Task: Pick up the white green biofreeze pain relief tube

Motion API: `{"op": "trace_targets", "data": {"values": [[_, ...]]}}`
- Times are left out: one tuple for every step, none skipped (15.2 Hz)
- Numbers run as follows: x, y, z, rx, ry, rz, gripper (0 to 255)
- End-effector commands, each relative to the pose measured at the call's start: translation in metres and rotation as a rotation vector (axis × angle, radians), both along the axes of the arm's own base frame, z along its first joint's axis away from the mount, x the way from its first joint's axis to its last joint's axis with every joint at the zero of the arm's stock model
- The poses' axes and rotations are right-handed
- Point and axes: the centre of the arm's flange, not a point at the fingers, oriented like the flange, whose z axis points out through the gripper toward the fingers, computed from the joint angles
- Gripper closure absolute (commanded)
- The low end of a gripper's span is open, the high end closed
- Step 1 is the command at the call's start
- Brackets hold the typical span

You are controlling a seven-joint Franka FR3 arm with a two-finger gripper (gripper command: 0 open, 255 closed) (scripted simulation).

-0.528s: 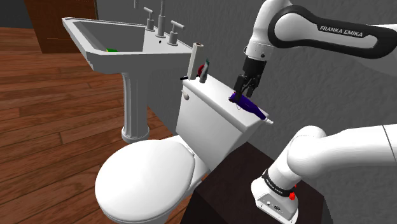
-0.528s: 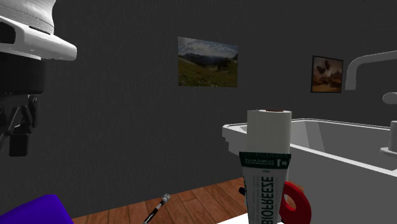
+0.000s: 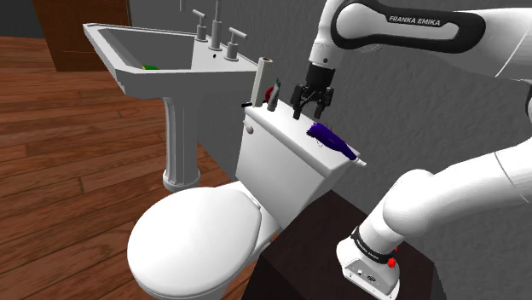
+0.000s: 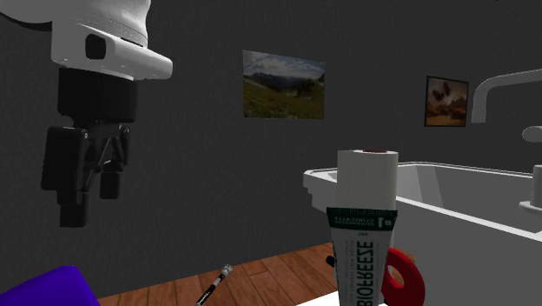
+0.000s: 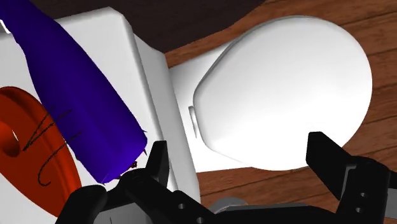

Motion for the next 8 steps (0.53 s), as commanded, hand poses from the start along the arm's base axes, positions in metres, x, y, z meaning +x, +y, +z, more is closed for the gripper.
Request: {"op": "trace_targets", "data": {"values": [[0.025, -0.008, 0.004, -0.002, -0.001, -0.077, 0], [0.037, -0.012, 0.005, -0.003, -0.002, -0.114, 0], [0.049, -0.016, 0.006, -0.004, -0.002, -0.151, 0], [0.061, -0.021, 0.008, -0.005, -0.003, -0.187, 0], [0.073, -0.026, 0.009, -0.006, -0.004, -0.224, 0], [0.084, -0.032, 0.010, -0.007, -0.004, -0.261, 0], [0.095, -0.038, 0.012, -0.008, -0.005, -0.298, 0], [0.106, -0.044, 0.013, -0.009, -0.006, -0.335, 0]]}}
